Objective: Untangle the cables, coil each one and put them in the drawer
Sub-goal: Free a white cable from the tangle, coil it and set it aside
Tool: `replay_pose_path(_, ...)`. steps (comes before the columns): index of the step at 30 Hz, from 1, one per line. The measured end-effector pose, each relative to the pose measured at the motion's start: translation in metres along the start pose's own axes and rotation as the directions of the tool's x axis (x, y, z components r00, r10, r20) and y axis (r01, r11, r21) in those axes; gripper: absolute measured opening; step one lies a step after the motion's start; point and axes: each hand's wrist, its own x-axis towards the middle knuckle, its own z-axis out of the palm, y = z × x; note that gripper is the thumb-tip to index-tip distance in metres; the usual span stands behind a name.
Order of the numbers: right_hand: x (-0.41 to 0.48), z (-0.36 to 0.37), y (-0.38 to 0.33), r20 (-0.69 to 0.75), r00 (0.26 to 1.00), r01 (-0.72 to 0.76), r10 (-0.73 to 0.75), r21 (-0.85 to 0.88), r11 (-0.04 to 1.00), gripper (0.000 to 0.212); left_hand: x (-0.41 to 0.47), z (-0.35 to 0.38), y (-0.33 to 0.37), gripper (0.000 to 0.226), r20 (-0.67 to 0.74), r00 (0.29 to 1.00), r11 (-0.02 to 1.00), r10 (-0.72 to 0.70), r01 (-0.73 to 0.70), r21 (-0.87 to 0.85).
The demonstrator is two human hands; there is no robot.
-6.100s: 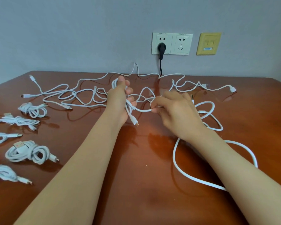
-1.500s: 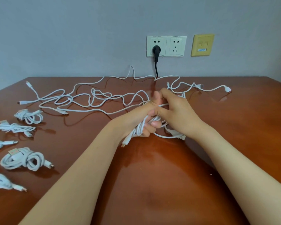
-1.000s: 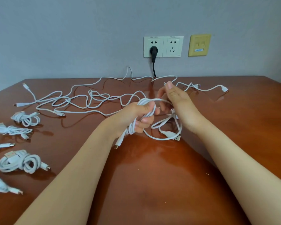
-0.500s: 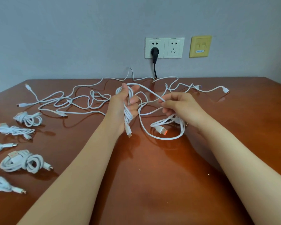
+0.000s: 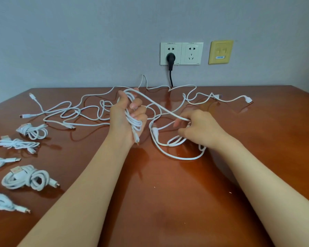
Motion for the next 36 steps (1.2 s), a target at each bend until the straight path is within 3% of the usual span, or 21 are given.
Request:
replay_pose_path(2, -0.002, -0.002, -0.002, -0.032, 0.999, -0.030, 0.029, -0.052, 0.998, 0.021, 0.000, -0.003, 0.003, 0.042, -0.046, 0.999, 0.999, 0.027, -0.025, 0.031)
replay_pose_path(5, -0.005, -0.003, -0.004, -0.123, 0.989, 0.061, -0.087, -0.200, 0.978, 0.026, 0.000, 0.001, 0.000, 0.043, -0.096, 0.995, 0.992, 0.038, -0.025, 0.126)
replay_pose_path(7, -0.007, 0.000, -0.009, -0.144, 0.971, 0.170, -0.188, -0.130, 0.977, 0.024, -0.001, 0.007, -0.007, 0.045, -0.108, 0.994, 0.974, 0.032, -0.006, 0.228)
replay_pose_path(10, -0.010, 0.007, -0.020, -0.110, 0.962, 0.264, -0.250, 0.150, 0.953, 0.012, -0.001, 0.013, -0.017, 0.045, -0.112, 0.993, 0.933, 0.024, 0.018, 0.360)
replay_pose_path(15, -0.008, 0.009, -0.019, -0.150, 0.959, 0.261, -0.240, 0.144, 0.954, 0.014, 0.002, 0.011, -0.019, 0.044, -0.091, 0.995, 0.876, 0.044, 0.005, 0.483)
replay_pose_path(23, -0.010, 0.016, -0.015, -0.132, 0.932, 0.293, -0.337, -0.273, 0.916, 0.020, 0.003, 0.008, -0.025, 0.040, -0.115, 0.984, 0.651, 0.134, 0.000, 0.759)
replay_pose_path(31, -0.012, 0.015, -0.017, -0.039, 0.930, 0.328, -0.366, -0.363, 0.872, 0.024, 0.000, 0.006, -0.027, 0.043, -0.152, 0.966, 0.441, 0.208, 0.046, 0.896)
replay_pose_path(36, -0.012, 0.015, -0.023, -0.087, 0.938, 0.306, -0.337, -0.256, 0.917, 0.022, 0.004, 0.006, -0.023, 0.040, -0.220, 0.945, 0.550, 0.243, 0.053, 0.834)
